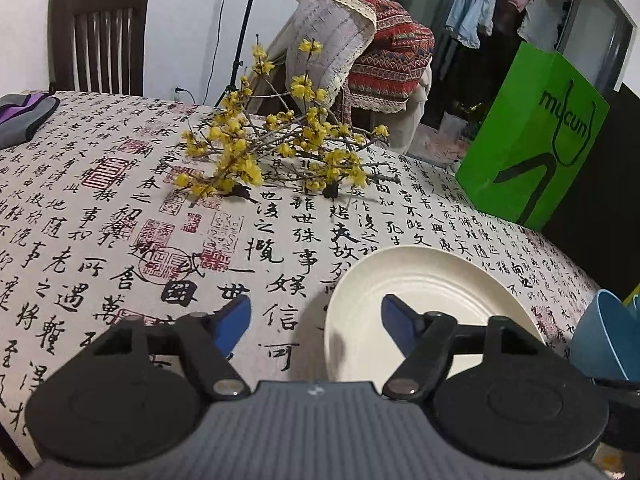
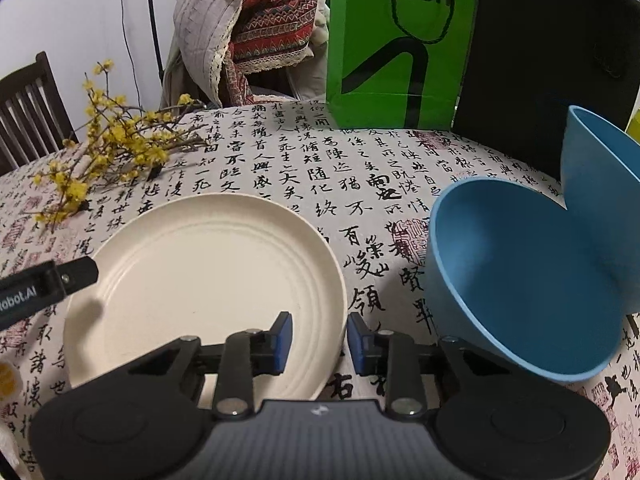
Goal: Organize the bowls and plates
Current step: 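Close the left gripper on a cream plate rim while the right gripper closes on another plate, then lift the gripped cream plates off the table with both grippers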
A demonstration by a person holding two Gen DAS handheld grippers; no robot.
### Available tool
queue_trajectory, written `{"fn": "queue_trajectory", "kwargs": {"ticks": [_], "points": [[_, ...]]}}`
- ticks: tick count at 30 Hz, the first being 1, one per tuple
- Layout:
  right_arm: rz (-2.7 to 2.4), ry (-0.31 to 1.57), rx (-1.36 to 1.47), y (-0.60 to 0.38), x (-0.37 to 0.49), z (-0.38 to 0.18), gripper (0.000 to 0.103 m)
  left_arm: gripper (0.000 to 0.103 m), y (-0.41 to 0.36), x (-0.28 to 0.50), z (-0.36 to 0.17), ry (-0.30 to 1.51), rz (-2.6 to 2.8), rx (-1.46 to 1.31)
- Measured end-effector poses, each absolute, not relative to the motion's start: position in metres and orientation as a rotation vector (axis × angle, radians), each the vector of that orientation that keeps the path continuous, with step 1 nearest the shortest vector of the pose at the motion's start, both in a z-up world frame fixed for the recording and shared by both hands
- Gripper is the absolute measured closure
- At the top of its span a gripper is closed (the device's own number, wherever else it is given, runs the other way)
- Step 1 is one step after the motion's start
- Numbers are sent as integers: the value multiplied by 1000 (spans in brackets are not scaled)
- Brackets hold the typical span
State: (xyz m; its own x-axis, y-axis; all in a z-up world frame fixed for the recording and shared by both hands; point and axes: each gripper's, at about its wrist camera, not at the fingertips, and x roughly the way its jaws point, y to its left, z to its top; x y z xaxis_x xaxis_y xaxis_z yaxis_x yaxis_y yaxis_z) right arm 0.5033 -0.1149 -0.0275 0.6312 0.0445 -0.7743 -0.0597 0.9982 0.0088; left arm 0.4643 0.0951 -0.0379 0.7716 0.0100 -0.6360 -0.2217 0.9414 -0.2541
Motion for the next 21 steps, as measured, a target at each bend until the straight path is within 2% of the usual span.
{"fn": "queue_trajectory", "kwargs": {"ticks": [8,21], "points": [[58,875,-38,-112,508,-34,76,52,91,466,-44,685,80,-311],[96,868,-30,-116,511,-37,74,78,80,469,-55,707,36,-260]]}}
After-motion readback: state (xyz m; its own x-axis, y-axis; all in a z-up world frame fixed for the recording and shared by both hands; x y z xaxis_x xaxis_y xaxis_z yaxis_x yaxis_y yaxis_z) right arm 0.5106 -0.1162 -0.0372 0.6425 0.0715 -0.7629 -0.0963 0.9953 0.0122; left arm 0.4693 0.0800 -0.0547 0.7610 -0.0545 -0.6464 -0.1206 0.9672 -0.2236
